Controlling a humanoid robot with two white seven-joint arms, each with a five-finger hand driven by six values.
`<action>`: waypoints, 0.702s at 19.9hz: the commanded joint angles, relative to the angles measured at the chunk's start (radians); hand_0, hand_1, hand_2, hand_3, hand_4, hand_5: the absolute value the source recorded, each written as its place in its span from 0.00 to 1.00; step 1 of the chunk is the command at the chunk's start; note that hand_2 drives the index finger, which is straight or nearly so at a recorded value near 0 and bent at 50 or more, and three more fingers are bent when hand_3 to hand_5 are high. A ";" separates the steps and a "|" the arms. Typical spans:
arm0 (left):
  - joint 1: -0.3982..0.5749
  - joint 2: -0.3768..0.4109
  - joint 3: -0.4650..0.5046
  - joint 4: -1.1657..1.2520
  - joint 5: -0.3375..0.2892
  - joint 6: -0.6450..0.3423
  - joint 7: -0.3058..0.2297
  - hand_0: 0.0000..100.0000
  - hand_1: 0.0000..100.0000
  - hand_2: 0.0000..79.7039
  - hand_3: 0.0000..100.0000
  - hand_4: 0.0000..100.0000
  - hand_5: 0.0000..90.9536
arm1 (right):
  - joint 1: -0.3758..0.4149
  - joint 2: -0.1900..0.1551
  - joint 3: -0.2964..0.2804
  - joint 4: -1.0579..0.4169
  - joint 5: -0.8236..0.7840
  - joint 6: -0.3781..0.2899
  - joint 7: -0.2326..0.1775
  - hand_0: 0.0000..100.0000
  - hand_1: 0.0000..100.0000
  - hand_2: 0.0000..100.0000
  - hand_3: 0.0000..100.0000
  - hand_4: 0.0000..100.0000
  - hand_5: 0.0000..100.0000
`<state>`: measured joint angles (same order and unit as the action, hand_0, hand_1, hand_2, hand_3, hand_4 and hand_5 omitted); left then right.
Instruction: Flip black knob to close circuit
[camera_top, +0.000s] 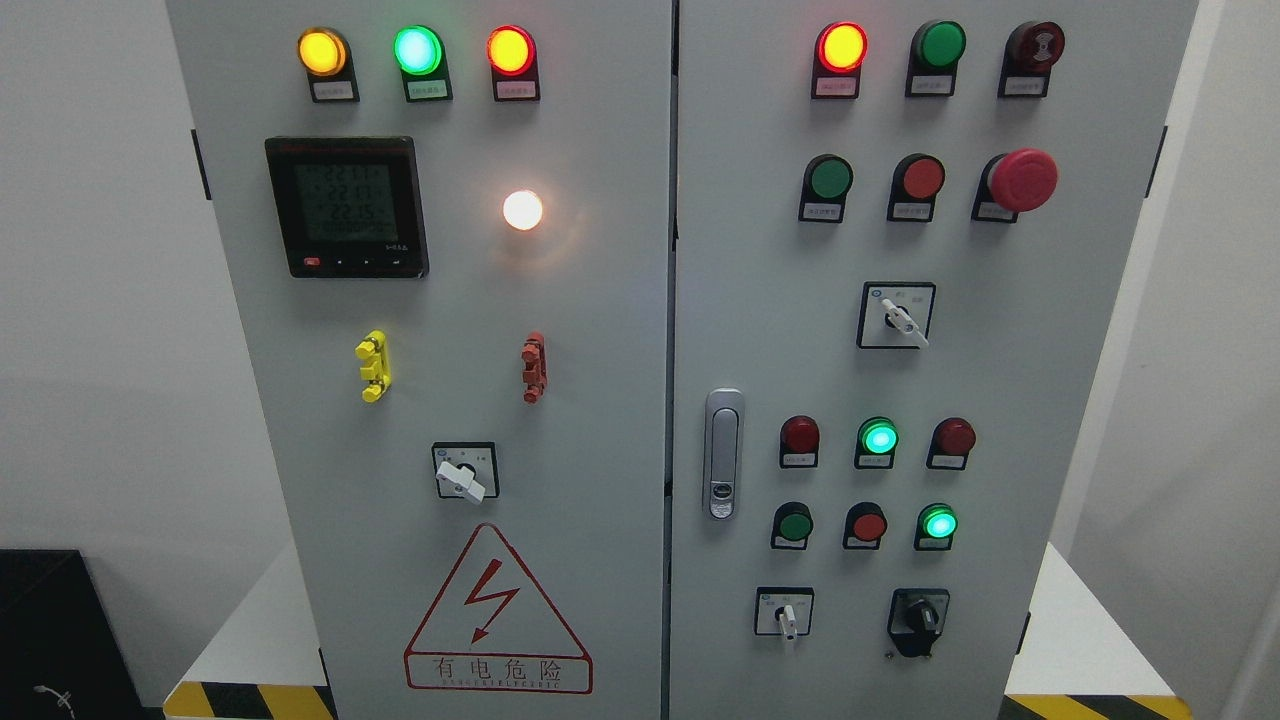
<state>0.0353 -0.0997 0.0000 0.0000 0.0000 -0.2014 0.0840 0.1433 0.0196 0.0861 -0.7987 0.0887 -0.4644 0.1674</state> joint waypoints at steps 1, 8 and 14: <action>0.000 0.000 -0.020 0.021 -0.020 0.000 0.000 0.00 0.00 0.00 0.00 0.00 0.00 | 0.025 -0.012 -0.025 -0.332 0.016 0.001 -0.002 0.00 0.11 0.00 0.00 0.00 0.00; 0.000 0.000 -0.020 0.021 -0.020 0.000 0.000 0.00 0.00 0.00 0.00 0.00 0.00 | 0.062 -0.007 -0.042 -0.509 0.020 0.027 -0.002 0.00 0.12 0.00 0.00 0.00 0.00; 0.000 0.000 -0.020 0.021 -0.020 0.000 0.000 0.00 0.00 0.00 0.00 0.00 0.00 | 0.058 -0.004 -0.081 -0.614 0.118 0.043 -0.018 0.00 0.12 0.00 0.00 0.00 0.00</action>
<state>0.0353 -0.0997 0.0000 0.0000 0.0000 -0.2015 0.0840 0.1944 0.0056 0.0423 -1.1636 0.1464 -0.4258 0.1614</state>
